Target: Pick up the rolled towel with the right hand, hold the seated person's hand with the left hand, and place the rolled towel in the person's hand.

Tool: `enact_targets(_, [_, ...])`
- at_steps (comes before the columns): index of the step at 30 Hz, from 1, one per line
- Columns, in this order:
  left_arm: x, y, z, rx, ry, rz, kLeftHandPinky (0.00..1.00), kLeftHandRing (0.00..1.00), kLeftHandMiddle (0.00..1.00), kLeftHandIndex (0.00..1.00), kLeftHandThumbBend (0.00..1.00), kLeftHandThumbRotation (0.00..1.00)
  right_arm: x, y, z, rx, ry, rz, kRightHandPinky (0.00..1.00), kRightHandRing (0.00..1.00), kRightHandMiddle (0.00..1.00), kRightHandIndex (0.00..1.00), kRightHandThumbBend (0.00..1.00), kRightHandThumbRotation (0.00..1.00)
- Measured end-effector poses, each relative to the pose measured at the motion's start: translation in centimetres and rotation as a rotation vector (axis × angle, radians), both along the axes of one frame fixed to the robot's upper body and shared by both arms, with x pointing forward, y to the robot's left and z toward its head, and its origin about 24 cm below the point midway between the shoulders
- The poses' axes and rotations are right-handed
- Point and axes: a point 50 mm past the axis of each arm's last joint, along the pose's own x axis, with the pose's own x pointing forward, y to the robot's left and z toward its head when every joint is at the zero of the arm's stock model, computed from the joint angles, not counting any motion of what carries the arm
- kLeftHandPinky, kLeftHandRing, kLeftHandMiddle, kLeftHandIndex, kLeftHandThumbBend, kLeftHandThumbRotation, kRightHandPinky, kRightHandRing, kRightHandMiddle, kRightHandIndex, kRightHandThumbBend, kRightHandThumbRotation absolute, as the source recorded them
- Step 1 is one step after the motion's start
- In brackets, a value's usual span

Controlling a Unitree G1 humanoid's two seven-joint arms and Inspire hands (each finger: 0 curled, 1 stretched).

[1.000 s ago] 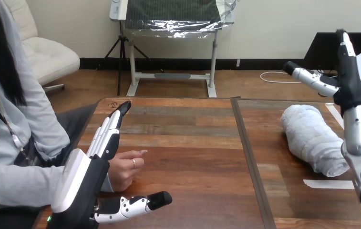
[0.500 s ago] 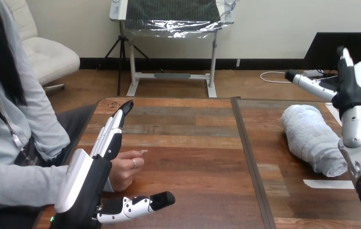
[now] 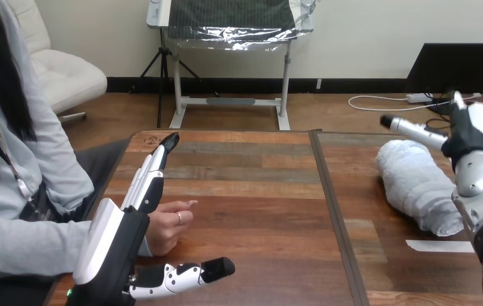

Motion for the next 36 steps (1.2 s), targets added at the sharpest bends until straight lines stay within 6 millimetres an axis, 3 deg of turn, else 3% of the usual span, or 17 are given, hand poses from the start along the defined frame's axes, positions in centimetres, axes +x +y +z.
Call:
enact_targets(25, [-0.4, -0.2, 0.5, -0.002, -0.035, -0.082, 1.0, 1.0, 0.99, 1.0, 1.0, 0.63, -0.9, -1.1, -1.3, -0.092, 0.239, -0.02, 0.81, 1.0, 1.0, 1.0, 1.0, 0.65])
enact_targets(36, [-0.5, 0.4, 0.9, -0.031, -0.039, -0.086, 1.0, 1.0, 0.98, 1.0, 1.0, 0.61, -1.4, -2.0, -1.5, -0.094, 0.292, -0.049, 0.77, 1.0, 1.0, 1.0, 0.99, 0.63])
